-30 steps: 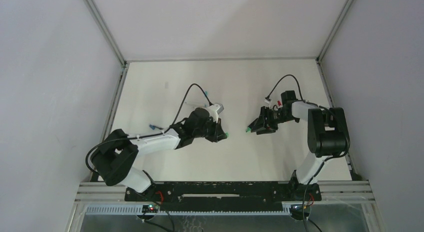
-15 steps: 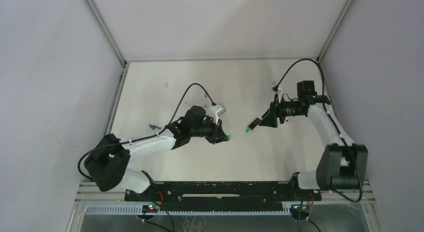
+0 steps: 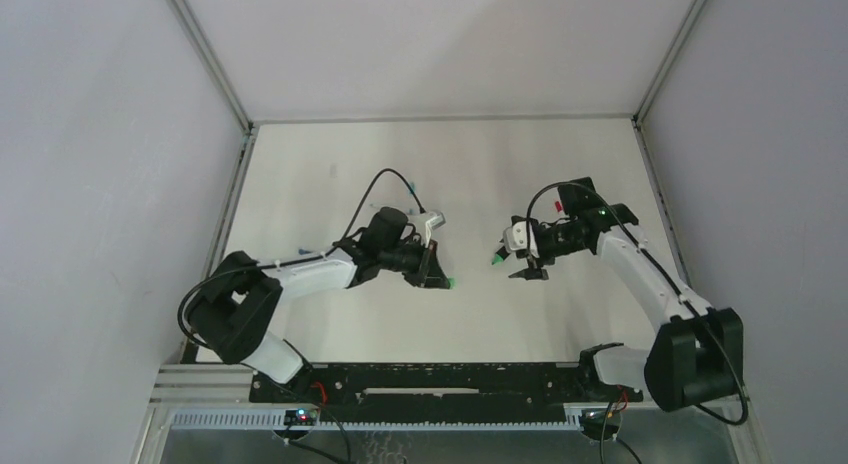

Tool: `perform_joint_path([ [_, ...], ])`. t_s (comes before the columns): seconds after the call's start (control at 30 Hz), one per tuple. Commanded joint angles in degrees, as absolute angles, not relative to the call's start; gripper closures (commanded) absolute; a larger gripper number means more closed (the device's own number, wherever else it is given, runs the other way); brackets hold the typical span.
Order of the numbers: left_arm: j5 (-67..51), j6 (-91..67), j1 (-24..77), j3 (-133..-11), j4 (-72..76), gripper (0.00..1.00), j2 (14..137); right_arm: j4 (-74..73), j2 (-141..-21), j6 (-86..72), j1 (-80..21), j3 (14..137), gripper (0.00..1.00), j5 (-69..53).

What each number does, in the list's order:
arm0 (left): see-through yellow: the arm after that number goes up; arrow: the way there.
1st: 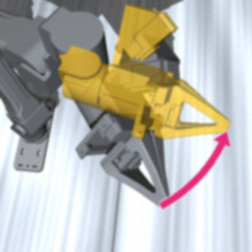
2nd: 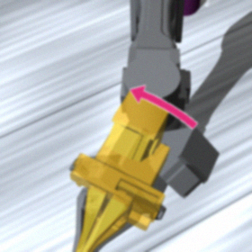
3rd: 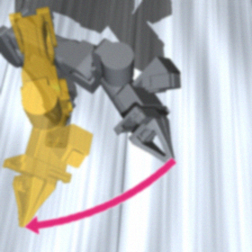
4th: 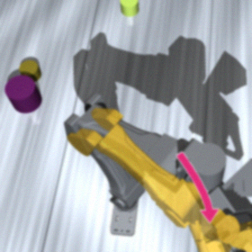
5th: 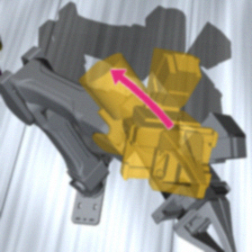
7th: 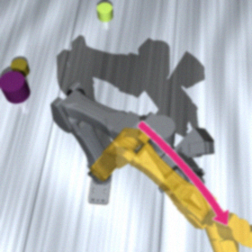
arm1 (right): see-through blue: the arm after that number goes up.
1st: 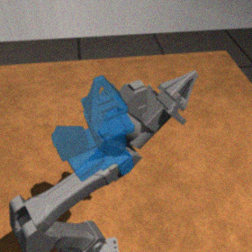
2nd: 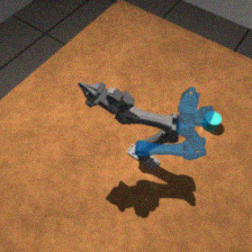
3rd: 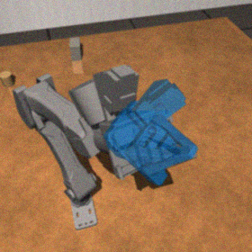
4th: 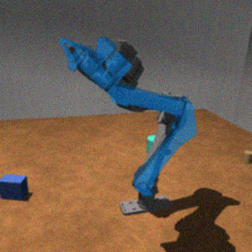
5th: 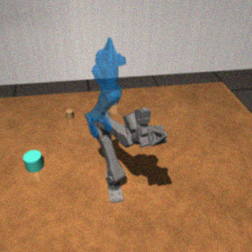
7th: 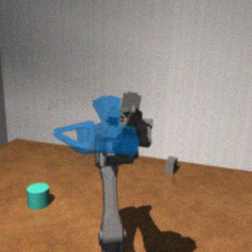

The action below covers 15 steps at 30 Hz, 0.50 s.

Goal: Insert the pens into the pen caps
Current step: Place the pen at the center of the board, then place the pen cap at the center of the board.

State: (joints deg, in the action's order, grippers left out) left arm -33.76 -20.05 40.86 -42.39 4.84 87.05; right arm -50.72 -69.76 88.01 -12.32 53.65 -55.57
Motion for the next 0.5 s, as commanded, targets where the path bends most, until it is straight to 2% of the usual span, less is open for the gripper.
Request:
perform_joint_path([
  [0.0,-36.6,-21.6,40.3,-46.8,2.9,0.94,88.5,-50.1,-74.2,99.0,-13.1,54.2,0.19,-49.0],
  [0.17,-36.4,-21.9,39.3,-48.3,1.1,0.93,91.7,-46.9,-82.4,99.0,-14.2,55.8,0.2,-41.3],
  [0.47,-36.4,-23.9,36.7,-49.4,0.6,0.9,95.9,-47.4,-94.7,97.9,-14.9,63.5,0.28,-33.6],
])
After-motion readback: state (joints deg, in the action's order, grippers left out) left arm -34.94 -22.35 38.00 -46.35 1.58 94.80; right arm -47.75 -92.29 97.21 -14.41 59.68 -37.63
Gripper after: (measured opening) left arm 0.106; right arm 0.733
